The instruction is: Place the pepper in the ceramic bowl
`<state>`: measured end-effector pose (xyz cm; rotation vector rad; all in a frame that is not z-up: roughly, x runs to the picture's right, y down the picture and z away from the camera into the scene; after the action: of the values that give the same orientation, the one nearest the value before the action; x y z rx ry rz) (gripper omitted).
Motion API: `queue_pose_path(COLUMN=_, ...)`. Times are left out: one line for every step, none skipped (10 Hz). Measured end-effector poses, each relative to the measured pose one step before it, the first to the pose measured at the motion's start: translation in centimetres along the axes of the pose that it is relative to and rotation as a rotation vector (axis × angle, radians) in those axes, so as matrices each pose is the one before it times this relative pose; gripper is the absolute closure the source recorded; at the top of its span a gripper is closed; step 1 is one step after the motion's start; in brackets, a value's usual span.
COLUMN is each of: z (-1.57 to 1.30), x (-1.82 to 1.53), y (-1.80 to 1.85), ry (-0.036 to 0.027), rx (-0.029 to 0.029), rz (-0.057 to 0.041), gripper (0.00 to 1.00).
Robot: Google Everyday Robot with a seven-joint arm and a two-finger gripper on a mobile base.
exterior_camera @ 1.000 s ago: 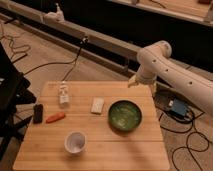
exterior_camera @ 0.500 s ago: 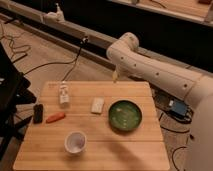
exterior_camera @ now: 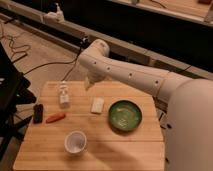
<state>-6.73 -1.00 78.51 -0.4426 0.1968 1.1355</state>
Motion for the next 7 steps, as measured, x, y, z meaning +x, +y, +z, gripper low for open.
queue_pose_path(z=0.185, x=0.026, y=2.508, ry=0.00829, rx=-0.05645, rz=-0.0325, gripper=0.2)
queue_pose_path(z=0.131, x=-0.034, y=2.291, ry=0.00604, rx=-0.05216, rz=-0.03009, gripper=0.2)
queue_pose_path(z=-0.014, x=-0.024, y=0.124, ry=-0.00053, rx=-0.00315, rz=-0.00152, gripper=0.2)
queue_pose_path(z=0.008, x=0.015, y=-0.029, ry=0.00019, rx=0.00038, rz=0.00024, gripper=0.2)
queue_pose_path(z=-0.025, x=0.015, y=-0.107, ry=-0.00062, rx=0.00092, rz=0.0014, gripper=0.2)
queue_pose_path(z=0.016, x=-0.012, y=0.055, ry=0.00035, rx=-0.00004, rz=-0.0011, gripper=0.2)
queue_pose_path(z=0.11, x=-0.055, y=0.054, ry=0.00246, rx=-0.00198, rz=-0.00456, gripper=0.2)
